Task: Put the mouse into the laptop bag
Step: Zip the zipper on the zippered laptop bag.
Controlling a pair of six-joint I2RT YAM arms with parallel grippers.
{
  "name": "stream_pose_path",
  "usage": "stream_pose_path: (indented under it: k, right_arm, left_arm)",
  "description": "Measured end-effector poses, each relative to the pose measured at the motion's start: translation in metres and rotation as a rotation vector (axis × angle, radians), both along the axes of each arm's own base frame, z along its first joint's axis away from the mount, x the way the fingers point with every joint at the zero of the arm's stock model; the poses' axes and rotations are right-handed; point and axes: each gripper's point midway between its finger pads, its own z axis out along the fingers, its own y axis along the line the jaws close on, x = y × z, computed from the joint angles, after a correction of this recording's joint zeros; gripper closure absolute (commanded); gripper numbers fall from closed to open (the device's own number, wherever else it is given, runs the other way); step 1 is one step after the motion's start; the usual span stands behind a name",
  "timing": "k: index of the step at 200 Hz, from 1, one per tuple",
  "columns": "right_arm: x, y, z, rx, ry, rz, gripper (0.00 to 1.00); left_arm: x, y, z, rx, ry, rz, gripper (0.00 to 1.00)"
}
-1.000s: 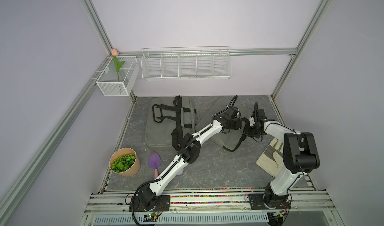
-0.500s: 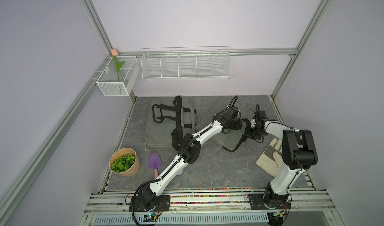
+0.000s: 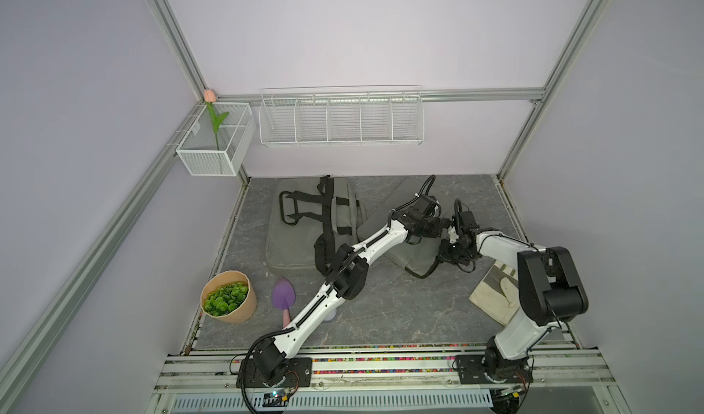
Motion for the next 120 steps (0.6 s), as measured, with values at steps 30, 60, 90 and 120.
stream_pose_path:
  k: [30, 60, 90, 120]
  right_arm:
    - [-0.019, 0.012, 0.014, 0.026, 0.001, 0.029, 0.93]
    - [-0.019, 0.013, 0.035, 0.042, -0.052, 0.022, 0.93]
    - [-0.023, 0.024, 0.039, 0.078, -0.044, 0.02, 0.93]
    - [-0.052, 0.05, 0.037, 0.098, -0.002, 0.087, 0.93]
  left_arm:
    - [0.0, 0.0, 0.0, -0.001, 0.0, -0.001, 1.0]
    - [0.0, 0.0, 0.0, -0.001, 0.002, 0.002, 1.0]
    - [-0.001, 0.0, 0.0, -0.003, 0.009, 0.0, 1.0]
    - [-0.001, 0.0, 0.0, -0.004, 0.012, -0.001, 1.0]
